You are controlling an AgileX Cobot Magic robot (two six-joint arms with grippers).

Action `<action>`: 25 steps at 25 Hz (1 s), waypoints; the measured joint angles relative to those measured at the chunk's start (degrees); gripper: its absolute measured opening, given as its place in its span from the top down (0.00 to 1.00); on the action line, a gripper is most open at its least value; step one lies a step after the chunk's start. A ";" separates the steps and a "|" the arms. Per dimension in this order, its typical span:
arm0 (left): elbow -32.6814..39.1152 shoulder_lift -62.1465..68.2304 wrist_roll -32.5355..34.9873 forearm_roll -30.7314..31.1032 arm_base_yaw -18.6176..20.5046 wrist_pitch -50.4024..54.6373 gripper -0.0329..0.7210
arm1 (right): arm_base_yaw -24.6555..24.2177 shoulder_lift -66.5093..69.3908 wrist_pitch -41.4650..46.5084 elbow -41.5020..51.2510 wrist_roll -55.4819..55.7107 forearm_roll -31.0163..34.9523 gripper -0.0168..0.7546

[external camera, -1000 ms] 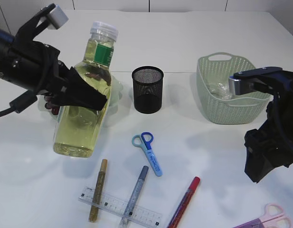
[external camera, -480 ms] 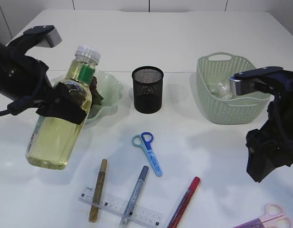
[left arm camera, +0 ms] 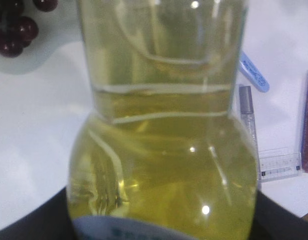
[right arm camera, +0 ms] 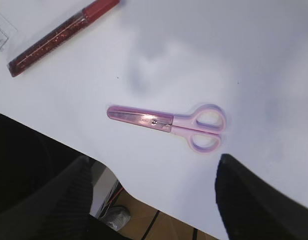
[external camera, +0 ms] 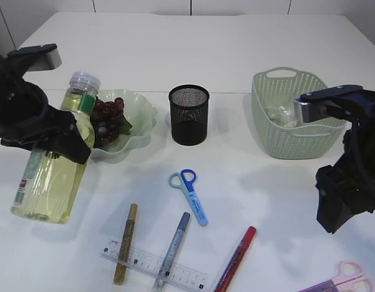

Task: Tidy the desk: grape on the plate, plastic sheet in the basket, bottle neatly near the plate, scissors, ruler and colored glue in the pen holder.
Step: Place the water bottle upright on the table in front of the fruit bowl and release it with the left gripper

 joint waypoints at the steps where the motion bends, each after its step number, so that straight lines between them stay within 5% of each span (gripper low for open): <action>1: 0.00 0.00 -1.98 0.97 0.00 0.13 0.37 | 0.00 0.00 0.00 0.00 0.00 -0.07 0.21; 11: -3.45 0.00 -13.70 8.48 7.51 7.67 0.37 | 0.00 0.00 0.00 0.00 0.00 -0.07 0.21; 19: -8.01 0.00 -14.31 14.47 8.16 11.34 0.37 | 0.00 0.00 0.00 0.00 0.00 -0.07 0.22; 25: -8.01 0.00 -22.18 22.33 8.16 7.84 0.37 | 0.00 0.00 0.00 0.00 0.00 -0.07 0.22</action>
